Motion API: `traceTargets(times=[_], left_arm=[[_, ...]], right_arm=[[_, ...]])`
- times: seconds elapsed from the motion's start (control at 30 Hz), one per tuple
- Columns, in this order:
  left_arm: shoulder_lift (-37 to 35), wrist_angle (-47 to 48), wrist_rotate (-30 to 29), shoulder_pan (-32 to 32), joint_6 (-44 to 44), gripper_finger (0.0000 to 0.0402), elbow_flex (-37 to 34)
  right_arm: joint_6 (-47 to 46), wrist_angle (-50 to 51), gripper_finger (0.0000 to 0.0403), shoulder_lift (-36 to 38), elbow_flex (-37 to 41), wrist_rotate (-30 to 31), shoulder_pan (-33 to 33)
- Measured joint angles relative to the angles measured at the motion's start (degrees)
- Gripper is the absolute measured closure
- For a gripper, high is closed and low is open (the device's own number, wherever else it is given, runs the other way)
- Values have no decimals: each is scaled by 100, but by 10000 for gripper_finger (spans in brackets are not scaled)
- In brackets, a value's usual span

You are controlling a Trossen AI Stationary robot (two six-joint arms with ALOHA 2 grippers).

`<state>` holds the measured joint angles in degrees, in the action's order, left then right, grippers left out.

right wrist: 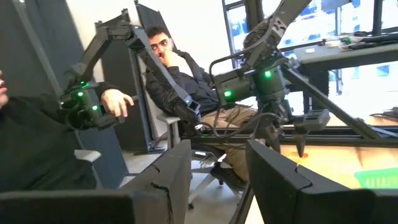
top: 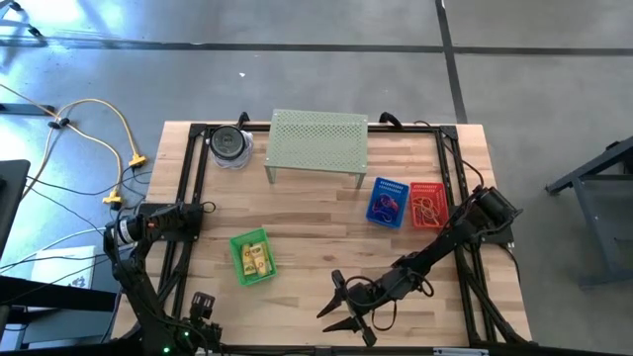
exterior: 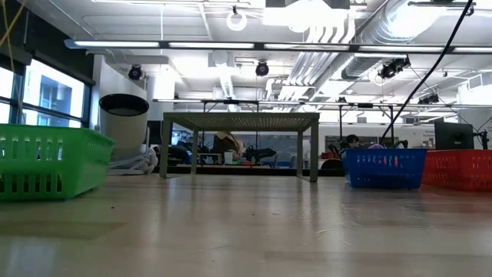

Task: Pick & Place Office Desk Supplies
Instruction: Put the orange rubber band into the red bin

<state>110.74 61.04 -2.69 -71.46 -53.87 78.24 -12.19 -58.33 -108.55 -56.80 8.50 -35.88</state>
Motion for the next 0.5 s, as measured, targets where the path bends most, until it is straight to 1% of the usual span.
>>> traceTargets(times=[0.13, 0.43, 0.5], left_arm=[[0, 2, -1, -9, 9, 167, 0], [0, -4, -368, -184, -41, 167, 4], [0, -4, -371, -186, -39, 167, 1]], right_arm=[[0, -2, 261, 0, 0, 223, 0], [0, -7, 261, 0, 0, 258, 4], [0, -11, 261, 0, 0, 375, 2]])
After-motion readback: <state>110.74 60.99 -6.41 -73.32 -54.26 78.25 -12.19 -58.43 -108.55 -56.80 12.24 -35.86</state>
